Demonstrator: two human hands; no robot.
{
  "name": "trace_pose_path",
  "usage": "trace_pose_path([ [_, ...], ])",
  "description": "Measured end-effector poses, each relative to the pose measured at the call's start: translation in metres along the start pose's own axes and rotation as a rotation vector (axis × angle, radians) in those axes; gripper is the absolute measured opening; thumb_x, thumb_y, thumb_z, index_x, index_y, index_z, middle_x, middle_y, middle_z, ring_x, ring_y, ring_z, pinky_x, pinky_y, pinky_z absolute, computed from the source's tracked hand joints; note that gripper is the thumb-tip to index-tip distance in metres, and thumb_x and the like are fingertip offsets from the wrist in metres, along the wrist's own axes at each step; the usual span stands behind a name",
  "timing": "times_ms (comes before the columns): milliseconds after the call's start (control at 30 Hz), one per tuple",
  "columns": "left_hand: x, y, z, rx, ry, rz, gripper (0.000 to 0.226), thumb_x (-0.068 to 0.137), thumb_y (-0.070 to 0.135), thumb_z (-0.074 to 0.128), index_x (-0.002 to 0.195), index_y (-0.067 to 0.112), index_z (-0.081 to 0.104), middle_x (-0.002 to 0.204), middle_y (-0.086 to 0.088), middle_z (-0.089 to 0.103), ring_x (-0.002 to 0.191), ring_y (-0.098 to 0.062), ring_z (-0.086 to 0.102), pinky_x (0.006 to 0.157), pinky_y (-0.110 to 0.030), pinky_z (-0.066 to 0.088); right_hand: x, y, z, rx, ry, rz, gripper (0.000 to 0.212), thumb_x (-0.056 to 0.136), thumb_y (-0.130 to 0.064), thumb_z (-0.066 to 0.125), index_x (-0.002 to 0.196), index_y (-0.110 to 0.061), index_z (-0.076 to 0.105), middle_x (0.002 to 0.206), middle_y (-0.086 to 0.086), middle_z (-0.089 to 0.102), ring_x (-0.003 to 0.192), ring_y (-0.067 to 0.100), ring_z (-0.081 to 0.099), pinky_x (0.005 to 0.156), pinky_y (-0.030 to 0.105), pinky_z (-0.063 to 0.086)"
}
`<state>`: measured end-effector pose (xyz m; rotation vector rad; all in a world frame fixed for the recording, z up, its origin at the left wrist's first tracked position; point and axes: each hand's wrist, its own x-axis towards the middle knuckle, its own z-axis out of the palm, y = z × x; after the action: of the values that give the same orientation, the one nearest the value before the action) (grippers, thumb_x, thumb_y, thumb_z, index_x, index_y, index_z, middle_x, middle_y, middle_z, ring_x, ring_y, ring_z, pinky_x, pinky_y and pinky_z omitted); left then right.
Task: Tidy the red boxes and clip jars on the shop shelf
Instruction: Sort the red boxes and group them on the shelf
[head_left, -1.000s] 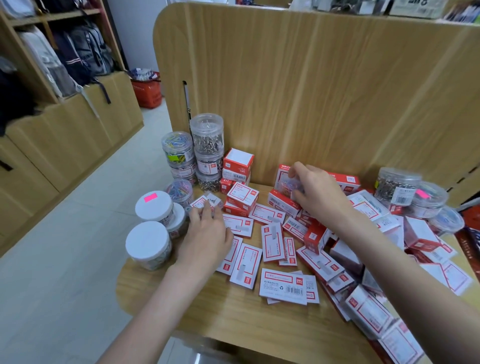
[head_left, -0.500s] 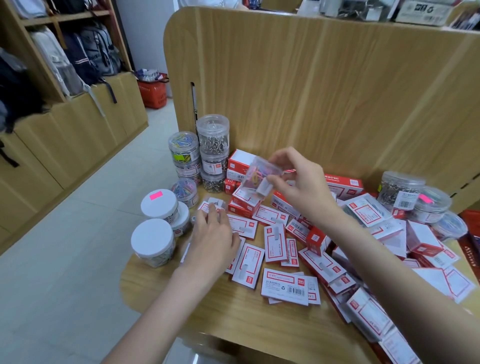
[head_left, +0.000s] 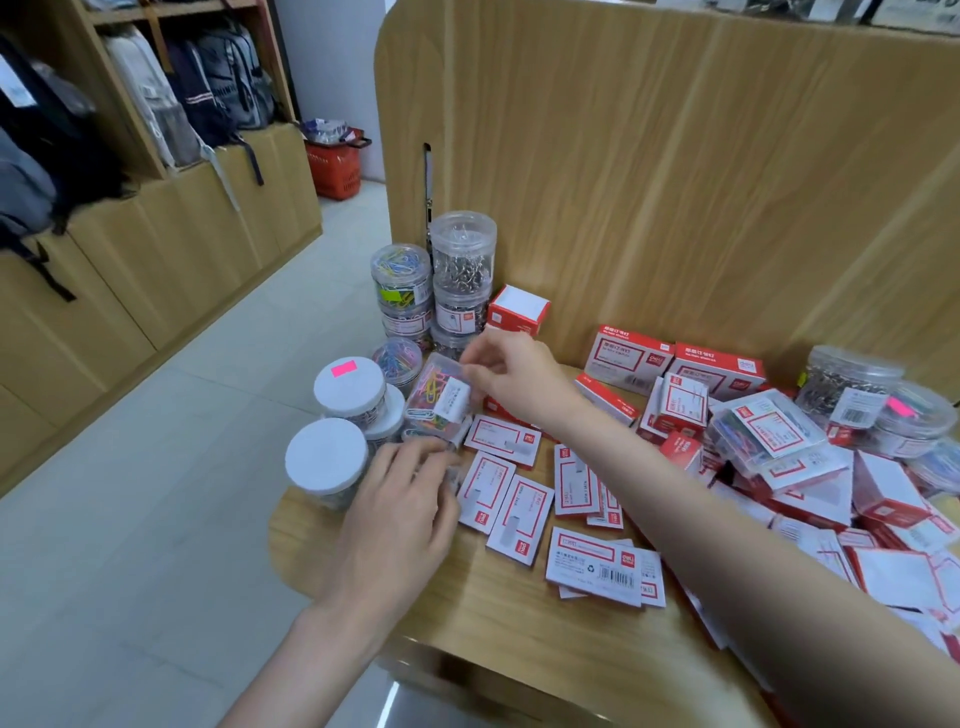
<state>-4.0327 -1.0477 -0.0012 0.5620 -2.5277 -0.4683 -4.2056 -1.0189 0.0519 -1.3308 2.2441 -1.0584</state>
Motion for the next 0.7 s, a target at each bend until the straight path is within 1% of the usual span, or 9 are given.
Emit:
trace_pose_path([
  [67, -0.002, -0.001, 0.002, -0.019, -0.021, 0.012, 0.033, 0.083, 0.023, 0.038, 0.099, 0.010, 0.063, 0.106, -0.002, 0.061, 0.096, -0.016, 0.047, 0.085, -0.025, 0.036, 0.000, -0.003, 0.001, -0.121, 0.020, -0.042, 0.012, 0.087, -0.007, 0.054, 0.096, -0.006, 0.063, 0.090, 0.006, 0.066, 0.087, 0.019, 0.060, 0.071, 0.023, 0.042],
  [133, -0.004, -0.003, 0.006, -0.037, -0.049, 0.050, 0.033, 0.083, 0.022, 0.038, 0.101, 0.010, 0.063, 0.107, -0.004, 0.060, 0.098, -0.017, 0.047, 0.087, -0.025, 0.036, -0.003, -0.004, -0.004, -0.134, 0.091, -0.079, 0.015, 0.085, -0.004, 0.053, 0.095, -0.005, 0.064, 0.095, 0.009, 0.067, 0.090, 0.021, 0.060, 0.077, 0.024, 0.042],
  [233, -0.010, -0.002, 0.012, -0.073, -0.055, 0.149, 0.028, 0.083, 0.018, 0.041, 0.103, 0.011, 0.060, 0.109, -0.005, 0.059, 0.101, -0.020, 0.052, 0.087, -0.028, 0.040, -0.012, 0.000, -0.014, -0.119, 0.152, -0.072, 0.014, 0.085, -0.006, 0.054, 0.093, -0.010, 0.065, 0.098, 0.004, 0.067, 0.092, 0.019, 0.060, 0.084, 0.031, 0.046],
  [300, -0.014, 0.001, 0.014, -0.086, -0.049, 0.193, 0.026, 0.082, 0.016, 0.043, 0.105, 0.013, 0.056, 0.110, -0.004, 0.058, 0.101, -0.019, 0.052, 0.088, -0.029, 0.041, -0.021, 0.003, -0.021, -0.115, 0.140, -0.066, 0.013, 0.086, -0.007, 0.054, 0.093, -0.011, 0.064, 0.096, -0.001, 0.066, 0.094, 0.016, 0.059, 0.085, 0.031, 0.047],
  [400, -0.013, -0.004, 0.017, -0.075, -0.086, 0.171, 0.029, 0.082, 0.022, 0.043, 0.109, 0.018, 0.050, 0.114, -0.004, 0.056, 0.105, -0.022, 0.050, 0.089, -0.037, 0.044, -0.038, 0.007, -0.031, -0.125, 0.068, -0.055, 0.009, 0.087, -0.011, 0.056, 0.089, -0.018, 0.061, 0.089, -0.008, 0.062, 0.089, 0.011, 0.059, 0.078, 0.026, 0.048],
  [467, -0.011, -0.010, 0.020, -0.029, -0.124, 0.157, 0.031, 0.081, 0.028, 0.043, 0.110, 0.020, 0.048, 0.116, -0.004, 0.056, 0.106, -0.023, 0.048, 0.090, -0.040, 0.044, -0.053, 0.012, -0.038, -0.155, -0.061, -0.040, 0.005, 0.086, -0.018, 0.060, 0.091, -0.020, 0.060, 0.088, -0.010, 0.062, 0.086, 0.009, 0.059, 0.076, 0.025, 0.048],
  [600, -0.009, -0.016, 0.023, 0.048, -0.175, 0.177, 0.036, 0.079, 0.037, 0.044, 0.107, 0.019, 0.057, 0.118, -0.002, 0.057, 0.108, -0.021, 0.045, 0.090, -0.036, 0.033, -0.089, 0.024, -0.048, -0.331, -0.356, -0.022, 0.033, 0.079, -0.041, 0.066, 0.106, -0.023, 0.059, 0.096, -0.016, 0.057, 0.091, 0.003, 0.052, 0.078, 0.017, 0.042],
  [667, -0.009, -0.018, 0.023, 0.046, -0.184, 0.197, 0.039, 0.078, 0.040, 0.046, 0.109, 0.020, 0.056, 0.120, -0.001, 0.057, 0.110, -0.020, 0.043, 0.091, -0.039, 0.034, -0.108, 0.029, -0.054, -0.376, -0.361, -0.023, 0.043, 0.075, -0.047, 0.067, 0.110, -0.025, 0.056, 0.103, -0.015, 0.054, 0.091, 0.001, 0.048, 0.076, 0.009, 0.037],
  [700, -0.009, -0.018, 0.023, 0.027, -0.177, 0.213, 0.039, 0.079, 0.040, 0.046, 0.111, 0.020, 0.056, 0.120, -0.001, 0.058, 0.111, -0.020, 0.042, 0.093, -0.039, 0.033, -0.117, 0.032, -0.056, -0.384, -0.335, -0.024, 0.045, 0.074, -0.048, 0.068, 0.111, -0.025, 0.054, 0.104, -0.013, 0.051, 0.092, 0.002, 0.047, 0.076, 0.009, 0.035],
])
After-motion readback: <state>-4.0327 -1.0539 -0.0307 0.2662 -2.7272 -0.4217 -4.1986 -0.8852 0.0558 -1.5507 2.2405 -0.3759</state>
